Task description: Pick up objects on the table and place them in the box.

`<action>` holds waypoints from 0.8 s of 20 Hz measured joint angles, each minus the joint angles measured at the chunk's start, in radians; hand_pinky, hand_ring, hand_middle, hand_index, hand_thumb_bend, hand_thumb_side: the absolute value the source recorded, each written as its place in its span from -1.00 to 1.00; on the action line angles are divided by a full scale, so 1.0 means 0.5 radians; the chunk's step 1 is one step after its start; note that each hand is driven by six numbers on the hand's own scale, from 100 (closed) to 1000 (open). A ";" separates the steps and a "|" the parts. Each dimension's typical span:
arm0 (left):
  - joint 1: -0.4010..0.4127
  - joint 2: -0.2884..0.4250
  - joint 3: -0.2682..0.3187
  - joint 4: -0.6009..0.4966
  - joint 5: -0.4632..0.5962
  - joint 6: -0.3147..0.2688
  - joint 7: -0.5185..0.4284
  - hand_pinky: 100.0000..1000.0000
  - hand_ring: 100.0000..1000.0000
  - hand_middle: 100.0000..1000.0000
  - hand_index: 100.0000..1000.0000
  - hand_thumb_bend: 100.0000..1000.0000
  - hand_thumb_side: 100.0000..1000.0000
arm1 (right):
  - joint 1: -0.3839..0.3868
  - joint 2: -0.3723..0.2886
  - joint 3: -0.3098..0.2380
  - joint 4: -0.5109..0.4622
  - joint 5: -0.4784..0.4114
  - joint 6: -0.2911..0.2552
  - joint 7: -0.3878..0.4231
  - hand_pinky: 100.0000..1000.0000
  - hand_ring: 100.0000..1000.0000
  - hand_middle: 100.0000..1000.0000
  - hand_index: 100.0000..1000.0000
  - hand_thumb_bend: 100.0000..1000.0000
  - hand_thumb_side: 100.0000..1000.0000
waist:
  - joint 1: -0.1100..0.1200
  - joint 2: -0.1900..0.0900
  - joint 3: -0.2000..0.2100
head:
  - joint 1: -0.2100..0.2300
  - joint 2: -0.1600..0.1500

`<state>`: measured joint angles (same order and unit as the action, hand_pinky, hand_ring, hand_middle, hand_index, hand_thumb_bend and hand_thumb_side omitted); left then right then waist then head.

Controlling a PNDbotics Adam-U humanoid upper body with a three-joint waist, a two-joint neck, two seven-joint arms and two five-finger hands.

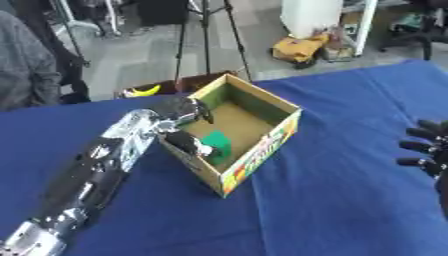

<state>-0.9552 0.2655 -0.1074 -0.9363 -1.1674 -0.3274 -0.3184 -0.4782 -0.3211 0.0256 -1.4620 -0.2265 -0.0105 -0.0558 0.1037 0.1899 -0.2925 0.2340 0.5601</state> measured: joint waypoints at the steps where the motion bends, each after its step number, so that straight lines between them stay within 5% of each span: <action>1: 0.008 0.008 -0.002 -0.031 0.024 -0.017 -0.012 0.44 0.43 0.41 0.53 1.00 0.76 | 0.001 0.000 0.000 0.000 0.000 0.000 0.000 0.08 0.40 0.44 0.71 -1.00 1.00 | -0.004 -0.001 0.008 | -0.003 0.000; 9: 0.179 0.211 0.031 -0.381 0.253 -0.163 -0.075 0.34 0.32 0.38 0.56 1.00 0.99 | 0.026 0.000 -0.020 -0.001 -0.002 -0.010 -0.016 0.08 0.40 0.44 0.70 -1.00 1.00 | -0.047 -0.031 0.127 | -0.074 0.003; 16: 0.491 0.246 0.321 -0.707 0.454 -0.053 0.095 0.20 0.22 0.34 0.58 0.49 0.95 | 0.030 -0.001 -0.052 -0.031 -0.003 -0.027 -0.046 0.08 0.40 0.44 0.70 -1.00 1.00 | -0.098 -0.042 0.305 | -0.142 0.006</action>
<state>-0.7097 0.3883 0.0530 -1.2900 -0.9405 -0.3537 -0.2707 -0.4634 -0.3215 -0.0004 -1.4773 -0.2281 -0.0243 -0.0788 0.0547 0.1689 -0.1402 0.1628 0.5632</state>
